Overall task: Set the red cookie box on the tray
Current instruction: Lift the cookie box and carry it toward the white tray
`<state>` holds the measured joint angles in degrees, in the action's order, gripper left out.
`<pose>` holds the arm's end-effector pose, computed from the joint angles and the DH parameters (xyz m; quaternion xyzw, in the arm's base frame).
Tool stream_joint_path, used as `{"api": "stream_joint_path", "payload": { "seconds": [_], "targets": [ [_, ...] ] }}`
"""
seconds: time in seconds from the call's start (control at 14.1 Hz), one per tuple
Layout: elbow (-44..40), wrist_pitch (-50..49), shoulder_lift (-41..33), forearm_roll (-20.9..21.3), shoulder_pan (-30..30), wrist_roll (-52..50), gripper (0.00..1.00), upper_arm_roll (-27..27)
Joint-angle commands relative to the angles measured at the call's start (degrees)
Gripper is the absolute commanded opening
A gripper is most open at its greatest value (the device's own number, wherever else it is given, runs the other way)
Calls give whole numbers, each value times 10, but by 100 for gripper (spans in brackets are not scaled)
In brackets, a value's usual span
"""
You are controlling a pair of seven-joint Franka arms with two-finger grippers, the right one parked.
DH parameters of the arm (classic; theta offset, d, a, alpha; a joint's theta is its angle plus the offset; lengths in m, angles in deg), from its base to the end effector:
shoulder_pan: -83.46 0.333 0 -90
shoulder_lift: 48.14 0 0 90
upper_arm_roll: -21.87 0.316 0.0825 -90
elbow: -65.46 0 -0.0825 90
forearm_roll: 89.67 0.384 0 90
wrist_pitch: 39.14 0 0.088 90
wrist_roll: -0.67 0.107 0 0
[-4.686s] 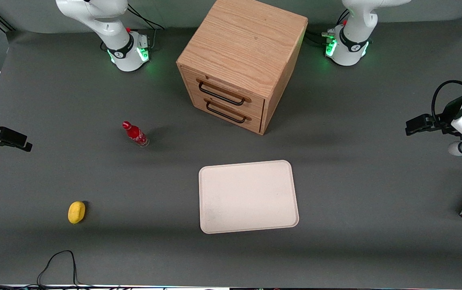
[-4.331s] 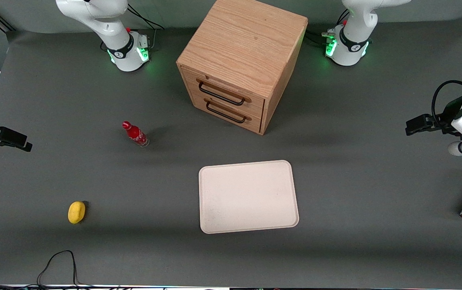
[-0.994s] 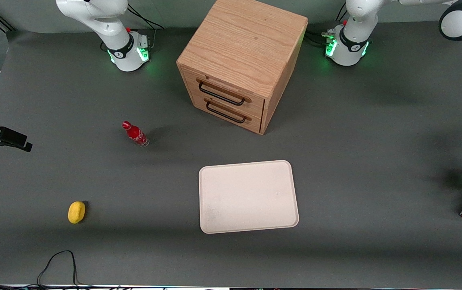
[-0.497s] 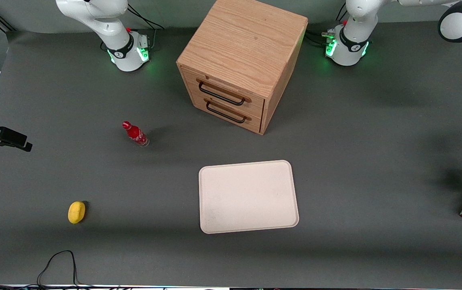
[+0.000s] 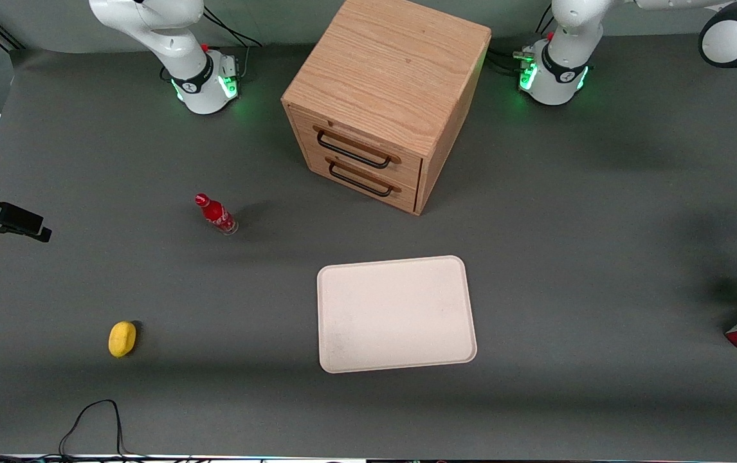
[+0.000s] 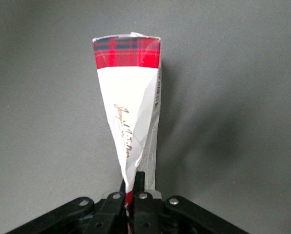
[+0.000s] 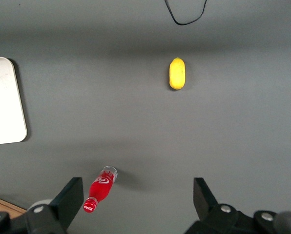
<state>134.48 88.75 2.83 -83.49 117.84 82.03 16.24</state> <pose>0.6655 0.3941 0.2555 -0.8900 0.4503 -0.0340 0.0627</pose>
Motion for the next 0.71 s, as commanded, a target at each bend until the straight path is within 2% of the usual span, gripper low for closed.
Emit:
{"api": "stream_joint_path", "payload": {
  "seconds": [0.0, 0.36, 0.64],
  "targets": [
    [-10, -43, -42, 0, -4, 13, 0, -5],
    [-169, -284, -66, -2, -4, 6, 0, -25],
    [-180, -359, -147, -3, -2, 6, 0, -24]
  ]
}}
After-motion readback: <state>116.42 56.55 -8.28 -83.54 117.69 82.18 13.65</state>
